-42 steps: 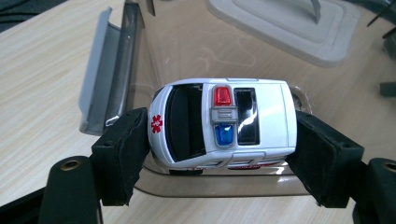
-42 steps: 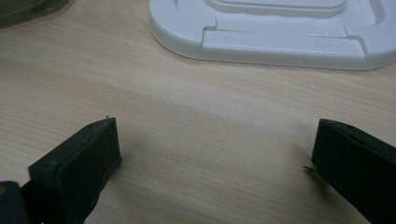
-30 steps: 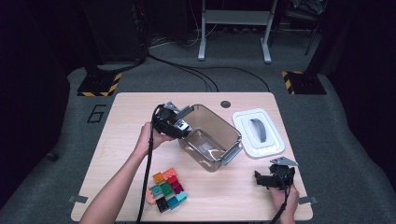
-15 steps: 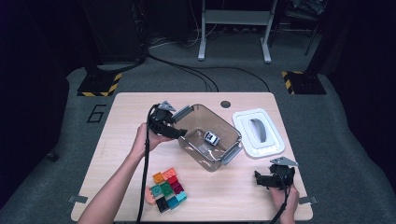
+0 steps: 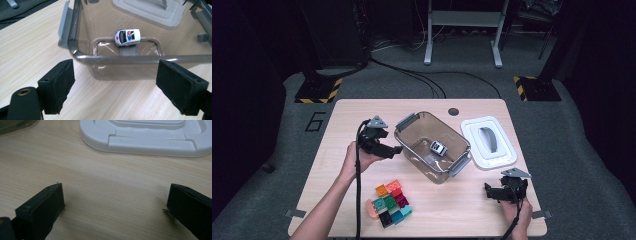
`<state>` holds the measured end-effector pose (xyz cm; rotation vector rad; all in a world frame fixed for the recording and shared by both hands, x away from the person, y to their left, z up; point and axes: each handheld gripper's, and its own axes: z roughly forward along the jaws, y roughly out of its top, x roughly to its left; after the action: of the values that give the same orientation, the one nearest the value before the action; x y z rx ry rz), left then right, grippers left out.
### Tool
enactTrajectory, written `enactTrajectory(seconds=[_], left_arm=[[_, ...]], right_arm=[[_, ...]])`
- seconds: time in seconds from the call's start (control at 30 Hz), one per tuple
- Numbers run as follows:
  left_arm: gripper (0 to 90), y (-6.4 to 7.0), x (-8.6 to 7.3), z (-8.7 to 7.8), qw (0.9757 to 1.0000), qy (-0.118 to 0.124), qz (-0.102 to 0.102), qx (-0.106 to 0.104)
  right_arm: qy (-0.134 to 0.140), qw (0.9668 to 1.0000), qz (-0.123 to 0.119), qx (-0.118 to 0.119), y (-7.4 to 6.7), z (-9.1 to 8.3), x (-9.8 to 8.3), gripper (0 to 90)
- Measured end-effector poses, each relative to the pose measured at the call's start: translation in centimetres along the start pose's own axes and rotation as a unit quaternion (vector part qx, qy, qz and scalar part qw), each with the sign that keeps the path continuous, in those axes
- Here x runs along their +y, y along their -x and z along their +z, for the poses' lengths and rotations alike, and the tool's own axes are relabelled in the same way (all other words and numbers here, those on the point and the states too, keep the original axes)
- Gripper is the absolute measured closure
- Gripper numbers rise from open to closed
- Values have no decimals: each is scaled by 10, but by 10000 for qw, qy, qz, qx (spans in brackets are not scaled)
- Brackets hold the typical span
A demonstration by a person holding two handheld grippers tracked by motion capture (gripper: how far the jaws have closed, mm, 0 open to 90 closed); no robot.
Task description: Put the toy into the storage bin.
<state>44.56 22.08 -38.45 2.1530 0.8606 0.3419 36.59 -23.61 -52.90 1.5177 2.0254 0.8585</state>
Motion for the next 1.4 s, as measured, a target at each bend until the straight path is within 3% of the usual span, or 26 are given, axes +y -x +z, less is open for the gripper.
enactTrajectory(seconds=[0.37, 0.53, 0.57, 0.83, 0.93, 1.17, 1.4], left_arm=[[111, -3, -41, -10, 9998, -5, -200, 64], [119, -7, -65, -8, 9994, -159, -289, 87], [120, -9, -76, -6, 9990, -201, -390, 74], [137, -7, -109, 2, 9974, -432, -571, 10], [141, -4, -114, 4, 9970, -501, -592, -50], [144, 5, -130, 16, 9952, -882, -426, -31], [149, 2, -135, 19, 9943, -955, -466, 105]], right_arm=[[-1, 10000, 2, -3, 0, 0, 0, 4], [-2, 10000, 3, -4, 0, 0, 0, 3], [0, 10000, 1, -5, 0, 0, 0, 3], [1, 10000, -2, -6, 0, 0, 0, 3], [2, 10000, 1, -7, 0, 0, 0, 4], [0, 10000, 3, -6, 0, 0, 0, 4], [1, 10000, 2, -5, 0, 0, 0, 4]])
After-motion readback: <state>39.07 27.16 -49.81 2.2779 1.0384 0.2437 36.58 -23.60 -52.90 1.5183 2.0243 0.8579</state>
